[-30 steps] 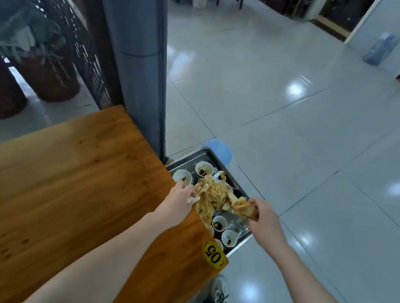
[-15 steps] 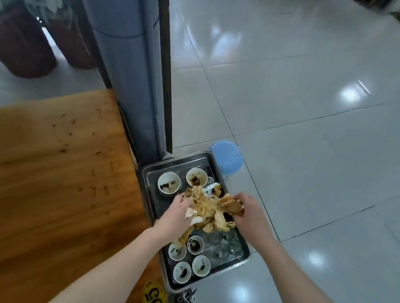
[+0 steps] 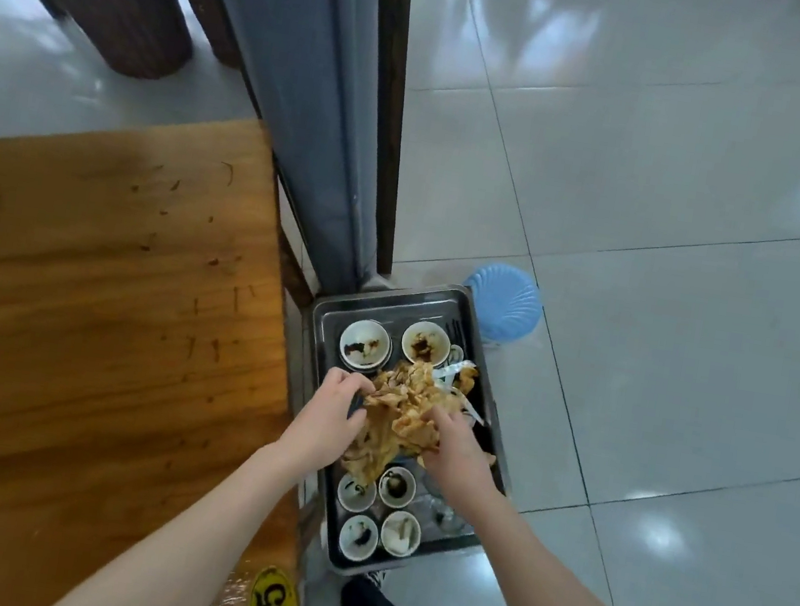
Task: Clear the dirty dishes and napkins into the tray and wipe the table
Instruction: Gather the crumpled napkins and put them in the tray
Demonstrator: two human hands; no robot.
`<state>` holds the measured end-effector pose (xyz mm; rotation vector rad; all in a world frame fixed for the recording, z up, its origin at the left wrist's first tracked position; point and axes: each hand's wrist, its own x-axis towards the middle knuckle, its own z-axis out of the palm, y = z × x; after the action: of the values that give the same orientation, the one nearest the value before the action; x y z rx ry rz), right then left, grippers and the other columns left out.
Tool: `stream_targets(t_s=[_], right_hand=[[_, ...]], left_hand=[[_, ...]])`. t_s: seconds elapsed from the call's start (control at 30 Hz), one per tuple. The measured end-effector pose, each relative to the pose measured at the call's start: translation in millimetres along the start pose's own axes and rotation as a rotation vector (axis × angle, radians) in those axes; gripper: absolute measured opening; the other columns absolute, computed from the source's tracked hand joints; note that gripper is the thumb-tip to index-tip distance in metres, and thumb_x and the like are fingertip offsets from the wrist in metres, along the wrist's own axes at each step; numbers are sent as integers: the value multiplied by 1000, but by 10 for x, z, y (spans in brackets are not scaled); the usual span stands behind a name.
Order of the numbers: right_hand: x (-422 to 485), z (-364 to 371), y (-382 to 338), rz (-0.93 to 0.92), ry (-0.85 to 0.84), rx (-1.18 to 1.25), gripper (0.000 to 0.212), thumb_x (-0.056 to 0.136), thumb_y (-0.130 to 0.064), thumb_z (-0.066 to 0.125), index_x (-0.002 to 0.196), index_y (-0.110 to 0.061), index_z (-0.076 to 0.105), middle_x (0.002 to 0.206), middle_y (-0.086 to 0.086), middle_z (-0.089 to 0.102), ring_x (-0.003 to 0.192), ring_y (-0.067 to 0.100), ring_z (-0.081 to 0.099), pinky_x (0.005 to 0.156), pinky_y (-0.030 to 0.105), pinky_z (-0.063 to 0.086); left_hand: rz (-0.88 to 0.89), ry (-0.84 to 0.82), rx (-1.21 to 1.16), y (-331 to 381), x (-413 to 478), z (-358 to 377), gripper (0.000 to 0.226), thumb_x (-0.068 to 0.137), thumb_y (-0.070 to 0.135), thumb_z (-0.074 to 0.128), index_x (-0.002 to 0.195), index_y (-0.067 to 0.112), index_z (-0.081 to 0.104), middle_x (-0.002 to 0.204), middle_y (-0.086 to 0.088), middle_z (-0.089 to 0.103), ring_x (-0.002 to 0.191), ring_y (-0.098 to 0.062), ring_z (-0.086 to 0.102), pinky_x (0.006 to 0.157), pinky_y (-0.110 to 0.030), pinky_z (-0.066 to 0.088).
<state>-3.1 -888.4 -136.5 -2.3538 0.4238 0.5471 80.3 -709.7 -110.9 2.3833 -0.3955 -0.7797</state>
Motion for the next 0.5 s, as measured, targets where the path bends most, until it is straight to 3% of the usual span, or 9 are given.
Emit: stream_targets(t_s=[0.1,0.2,0.37,0.5], right_hand=[[77,104,-17,11,-112,-78,45,82,-14,70,120,-25,49,119,0,50,101,19,52,81,30,48],[109,119,-18,22,-149,-109,50,82,-13,70,125,-27,48,122,1,48,100,17,49,77,25,46],[136,14,-56,56,-125,-92,47,85,-7,63,123,-30,49,126,-1,46,89,13,50,52,15,35],[113,-115,-155,13,-64,-107,46,87,-9,63,127,-26,49,134,0,46,101,15,54,61,16,36]], left_hand=[[-28,26,-12,-46,23,-42,27,98,18,51,123,27,50,120,11,36,95,-2,47,63,-4,34],[-40,37,-22,-60,24,-79,28,97,17,51,124,25,50,119,10,35,92,-2,47,64,-4,35],[-50,64,-25,-60,-36,-156,29,97,19,52,125,25,50,122,8,38,87,-2,48,67,-8,40],[-62,102,-21,-9,-153,-277,29,97,19,52,125,26,51,122,8,40,87,-5,53,76,-23,51]])
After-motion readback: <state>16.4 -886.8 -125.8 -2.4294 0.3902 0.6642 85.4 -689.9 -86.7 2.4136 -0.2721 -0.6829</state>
